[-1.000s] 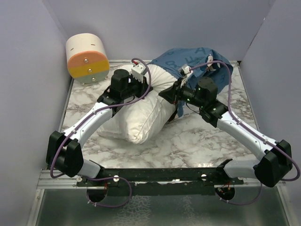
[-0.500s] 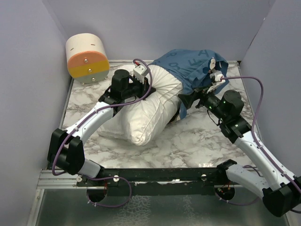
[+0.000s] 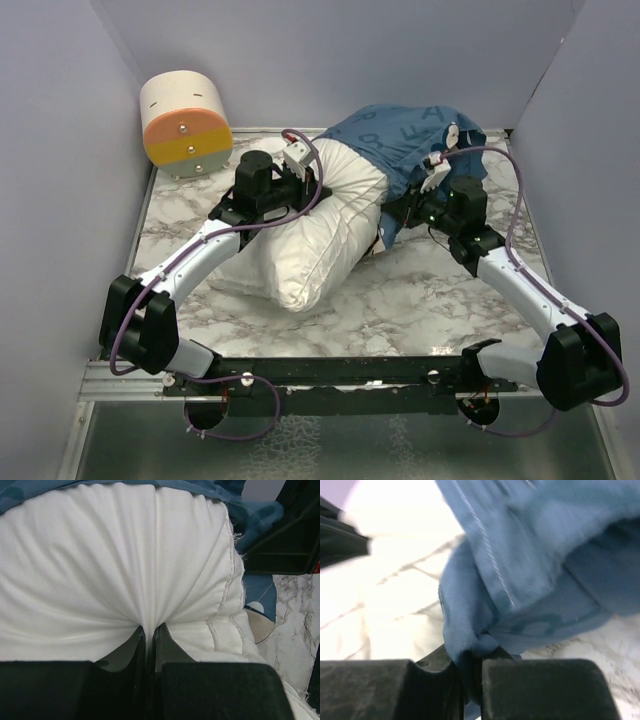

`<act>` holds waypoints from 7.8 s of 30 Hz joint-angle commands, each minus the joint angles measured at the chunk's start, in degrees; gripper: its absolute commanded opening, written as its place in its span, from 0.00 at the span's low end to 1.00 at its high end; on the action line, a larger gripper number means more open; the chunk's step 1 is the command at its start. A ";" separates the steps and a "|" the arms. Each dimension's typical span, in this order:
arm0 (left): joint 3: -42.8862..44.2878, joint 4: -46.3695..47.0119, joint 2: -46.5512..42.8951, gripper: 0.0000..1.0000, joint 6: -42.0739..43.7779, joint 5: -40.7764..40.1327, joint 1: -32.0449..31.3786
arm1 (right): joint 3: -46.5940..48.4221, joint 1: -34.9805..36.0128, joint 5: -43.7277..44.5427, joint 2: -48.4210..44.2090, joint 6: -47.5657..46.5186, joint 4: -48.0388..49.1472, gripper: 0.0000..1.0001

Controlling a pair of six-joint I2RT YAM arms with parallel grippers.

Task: Put the pillow into the pillowcase
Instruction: Stuff the pillow into the pillowcase.

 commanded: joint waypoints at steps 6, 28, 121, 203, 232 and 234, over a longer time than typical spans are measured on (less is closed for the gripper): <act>6.73 -2.51 2.37 0.00 -0.32 2.70 -0.45 | 27.95 6.97 -24.63 7.50 6.11 8.73 0.01; 4.26 9.18 8.48 0.00 -13.15 0.96 -0.02 | 31.51 22.07 -23.88 22.22 6.42 5.02 0.01; -6.55 -13.82 -4.45 0.00 8.72 1.96 10.36 | 37.54 16.40 -14.35 22.41 -2.38 -2.07 0.76; -6.85 -15.70 -6.53 0.00 9.92 -0.99 10.31 | -7.18 14.13 -2.21 -10.16 -8.70 4.59 1.00; -6.50 -16.30 -5.91 0.00 9.84 -0.76 10.33 | -7.25 14.17 -1.40 -10.02 -9.61 3.75 1.00; -6.42 -16.36 -5.95 0.00 9.83 -0.75 10.36 | -7.12 14.15 -1.31 -10.03 -9.79 3.56 1.00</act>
